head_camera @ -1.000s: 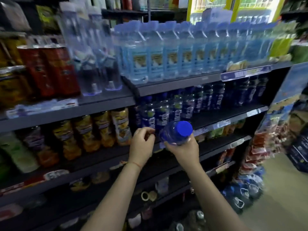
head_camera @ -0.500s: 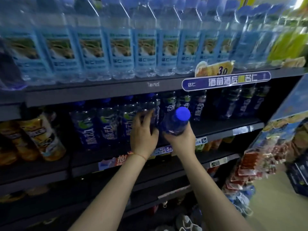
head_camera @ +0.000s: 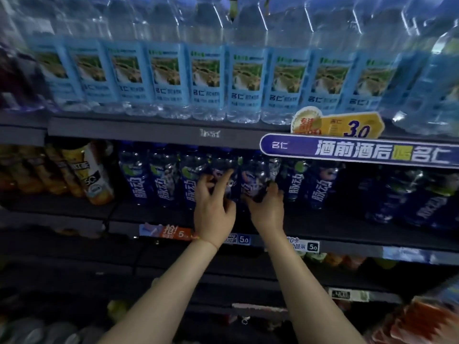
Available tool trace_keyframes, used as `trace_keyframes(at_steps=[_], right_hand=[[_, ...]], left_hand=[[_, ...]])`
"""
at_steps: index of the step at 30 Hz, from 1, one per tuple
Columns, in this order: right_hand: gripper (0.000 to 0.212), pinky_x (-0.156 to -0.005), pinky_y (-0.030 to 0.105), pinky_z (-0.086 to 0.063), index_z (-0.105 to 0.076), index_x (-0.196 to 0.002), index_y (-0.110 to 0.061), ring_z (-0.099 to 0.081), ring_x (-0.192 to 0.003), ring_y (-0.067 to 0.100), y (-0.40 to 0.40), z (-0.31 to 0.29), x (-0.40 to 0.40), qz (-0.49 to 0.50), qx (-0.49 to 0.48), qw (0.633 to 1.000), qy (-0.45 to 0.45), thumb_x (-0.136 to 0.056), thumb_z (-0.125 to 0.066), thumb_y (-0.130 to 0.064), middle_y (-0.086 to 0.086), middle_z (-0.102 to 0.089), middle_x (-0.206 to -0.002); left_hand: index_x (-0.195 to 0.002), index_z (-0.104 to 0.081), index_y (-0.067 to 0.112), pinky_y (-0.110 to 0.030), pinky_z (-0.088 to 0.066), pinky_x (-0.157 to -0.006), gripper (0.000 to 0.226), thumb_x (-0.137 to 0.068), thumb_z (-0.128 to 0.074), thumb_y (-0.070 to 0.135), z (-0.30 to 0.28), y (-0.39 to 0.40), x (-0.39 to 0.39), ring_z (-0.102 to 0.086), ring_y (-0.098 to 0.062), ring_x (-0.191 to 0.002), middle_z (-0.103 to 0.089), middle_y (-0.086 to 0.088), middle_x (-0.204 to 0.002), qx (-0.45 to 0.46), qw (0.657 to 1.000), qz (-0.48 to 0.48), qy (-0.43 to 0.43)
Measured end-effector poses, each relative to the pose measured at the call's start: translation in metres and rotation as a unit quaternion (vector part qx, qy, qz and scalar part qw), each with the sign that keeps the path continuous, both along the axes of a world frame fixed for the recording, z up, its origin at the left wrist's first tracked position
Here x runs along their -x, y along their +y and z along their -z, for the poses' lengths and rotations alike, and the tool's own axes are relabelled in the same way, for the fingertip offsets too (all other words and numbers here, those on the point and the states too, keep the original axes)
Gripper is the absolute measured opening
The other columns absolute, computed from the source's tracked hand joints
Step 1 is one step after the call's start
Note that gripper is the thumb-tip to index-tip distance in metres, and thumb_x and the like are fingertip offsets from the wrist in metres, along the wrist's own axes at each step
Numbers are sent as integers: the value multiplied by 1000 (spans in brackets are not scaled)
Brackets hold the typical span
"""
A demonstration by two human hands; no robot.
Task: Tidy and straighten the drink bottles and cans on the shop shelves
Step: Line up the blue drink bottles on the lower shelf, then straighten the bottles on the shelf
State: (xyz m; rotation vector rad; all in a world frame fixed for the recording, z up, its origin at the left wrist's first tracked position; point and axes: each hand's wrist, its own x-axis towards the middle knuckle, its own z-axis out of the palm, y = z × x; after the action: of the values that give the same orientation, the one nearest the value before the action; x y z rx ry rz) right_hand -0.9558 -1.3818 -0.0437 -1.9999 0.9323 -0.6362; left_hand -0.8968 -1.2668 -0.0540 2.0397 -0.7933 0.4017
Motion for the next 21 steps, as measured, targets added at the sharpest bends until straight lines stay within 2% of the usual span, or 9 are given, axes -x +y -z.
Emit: trace_keyframes(at_steps=[3, 5, 6, 8, 10, 12, 15, 18, 21], right_hand=[[78, -80, 27, -40, -24, -152, -9, -49, -120, 29, -2, -6, 12, -48, -29, 998, -13, -90, -71, -20, 17, -37, -145], [76, -76, 26, -40, -23, -151, -8, -41, -101, 12, 3, -8, 21, -60, -28, 997, -50, -90, -69, -15, 14, -37, -142], [72, -73, 26, -42, -27, -148, -7, -38, -96, 8, 6, -7, 26, -56, -15, 995, -75, -89, -68, -14, 11, -38, -137], [52, -68, 25, -43, -39, -134, -11, -47, -93, 10, 12, -6, 37, -56, -9, 990, -129, -89, -66, -14, 2, -45, -122], [27, -66, 25, -44, -52, -116, -16, -57, -82, 5, 18, -5, 46, -88, -31, 985, -143, -91, -61, -12, -7, -57, -101], [11, -64, 24, -44, -61, -100, -16, -57, -72, 0, 27, -2, 47, -149, -37, 981, -122, -91, -57, -11, -12, -61, -82], [9, -63, 24, -45, -65, -91, -17, -61, -72, 7, 59, 0, 37, -236, -55, 966, -87, -92, -56, -14, -7, -66, -79], [11, -66, 29, -49, -66, -88, -20, -64, -77, 15, 117, 2, 20, -300, -76, 950, -36, -94, -56, -20, -4, -67, -81], [16, -64, 31, -53, -65, -83, -20, -66, -70, 20, 196, 7, -3, -348, -96, 932, -21, -97, -56, -20, 4, -67, -78]], left_hand=[[-146, -40, 41, -37, -52, -94, 74, -84, -64, 9, -3, -8, 14, -37, -29, -137, -23, -9, -152, -11, 998, -37, 40], [-149, -32, 45, -37, -49, -98, 75, -87, -62, 15, -4, -10, 20, -31, -27, -142, -17, -3, -156, -24, 996, -41, 70], [-149, -29, 47, -36, -47, -100, 75, -88, -62, 18, -4, -8, 24, -29, -25, -143, -15, 0, -157, -27, 995, -36, 85], [-149, -27, 47, -32, -42, -103, 74, -90, -62, 21, -3, -2, 31, -32, -19, -140, -20, 2, -156, -23, 993, -23, 111], [-147, -39, 38, -27, -39, -101, 63, -91, -61, 20, -3, 8, 37, -42, -15, -131, -36, 0, -148, -27, 991, -7, 134], [-130, -60, 26, -28, -46, -96, 37, -93, -58, 21, -6, 24, 41, -56, -16, -115, -58, 1, -129, -41, 987, -10, 154], [-98, -74, 22, -39, -54, -83, 19, -96, -55, 25, -12, 66, 44, -65, -15, -88, -73, 4, -96, -51, 975, -40, 214], [-94, -74, 27, -37, -56, -84, 19, -97, -56, 28, -15, 140, 39, -68, -17, -87, -74, 2, -103, -65, 958, -65, 270], [-89, -72, 27, -36, -59, -74, 19, -98, -55, 27, -9, 243, 25, -69, -12, -67, -74, 4, -89, -25, 941, -99, 324]])
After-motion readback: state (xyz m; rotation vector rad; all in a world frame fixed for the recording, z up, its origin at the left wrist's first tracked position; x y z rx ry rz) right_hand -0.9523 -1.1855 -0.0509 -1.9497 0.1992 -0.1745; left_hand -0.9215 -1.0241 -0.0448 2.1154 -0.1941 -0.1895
